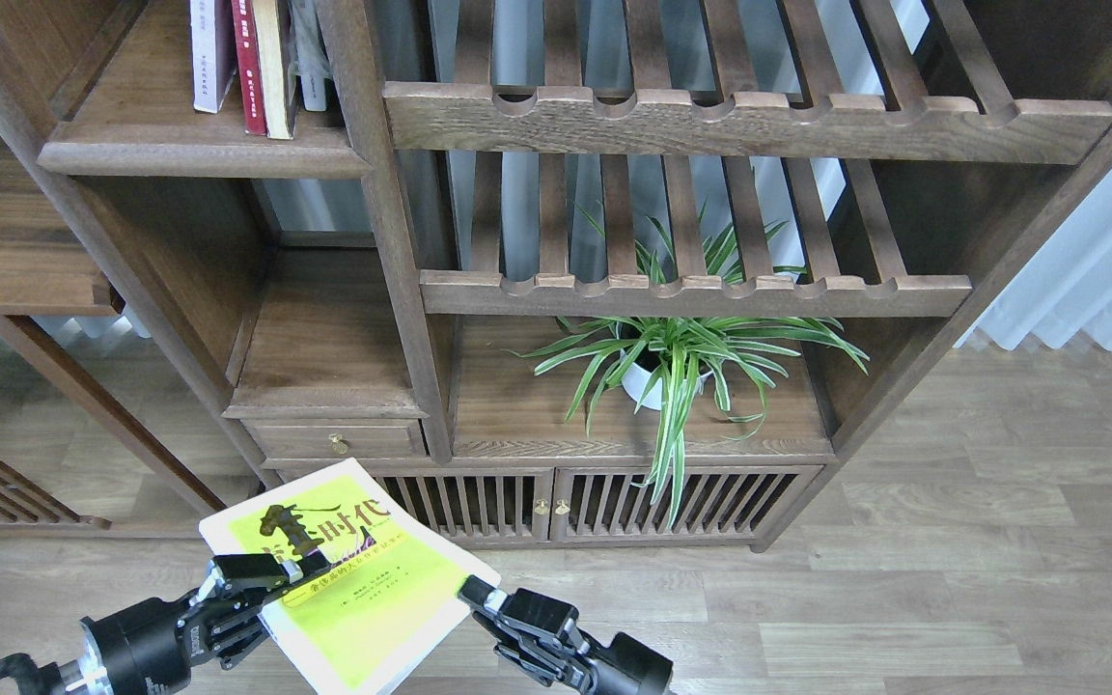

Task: Organize books on shelf
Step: 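Grasp the yellow book with the left gripper beside the right gripper, then open the right gripper and swing the yellow book up with the left gripper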

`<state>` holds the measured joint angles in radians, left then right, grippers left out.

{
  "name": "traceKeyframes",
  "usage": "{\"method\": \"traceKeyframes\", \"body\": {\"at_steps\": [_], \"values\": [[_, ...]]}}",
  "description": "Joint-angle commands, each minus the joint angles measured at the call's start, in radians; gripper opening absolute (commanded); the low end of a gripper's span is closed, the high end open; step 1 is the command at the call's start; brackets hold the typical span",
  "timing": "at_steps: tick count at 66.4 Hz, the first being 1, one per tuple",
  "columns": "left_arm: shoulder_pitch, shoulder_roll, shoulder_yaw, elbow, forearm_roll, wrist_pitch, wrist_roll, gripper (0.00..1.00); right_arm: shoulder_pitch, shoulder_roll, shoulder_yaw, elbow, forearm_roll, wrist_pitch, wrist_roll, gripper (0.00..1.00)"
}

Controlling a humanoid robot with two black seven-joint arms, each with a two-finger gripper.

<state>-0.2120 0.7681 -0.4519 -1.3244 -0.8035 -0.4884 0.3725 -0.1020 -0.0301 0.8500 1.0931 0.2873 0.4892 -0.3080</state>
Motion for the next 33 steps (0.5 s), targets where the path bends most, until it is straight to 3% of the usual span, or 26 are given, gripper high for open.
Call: {"method": "traceKeyframes", "body": {"at_steps": [1,7,8,11,33], "values": [[0.000,0.042,-0.019,0.005,0.050,0.000,-0.044,0.02,-0.001,-0.010,0.061,-0.024,0.003,-0.001,0.001,1.00],[0.002,0.083,-0.039,0.005,0.133,0.000,-0.104,0.03,-0.007,-0.022,0.073,-0.024,0.003,-0.001,0.004,1.00],[0.003,0.115,-0.063,0.005,0.186,0.000,-0.157,0.03,-0.010,-0.045,0.081,-0.024,0.004,-0.001,0.006,1.00],[0.003,0.135,-0.083,0.005,0.216,0.000,-0.190,0.03,-0.013,-0.056,0.086,-0.024,0.006,-0.001,0.006,1.00],[0.009,0.215,-0.269,0.005,0.409,0.000,-0.284,0.03,-0.035,-0.050,0.112,-0.033,0.019,-0.001,0.004,0.99]]}}
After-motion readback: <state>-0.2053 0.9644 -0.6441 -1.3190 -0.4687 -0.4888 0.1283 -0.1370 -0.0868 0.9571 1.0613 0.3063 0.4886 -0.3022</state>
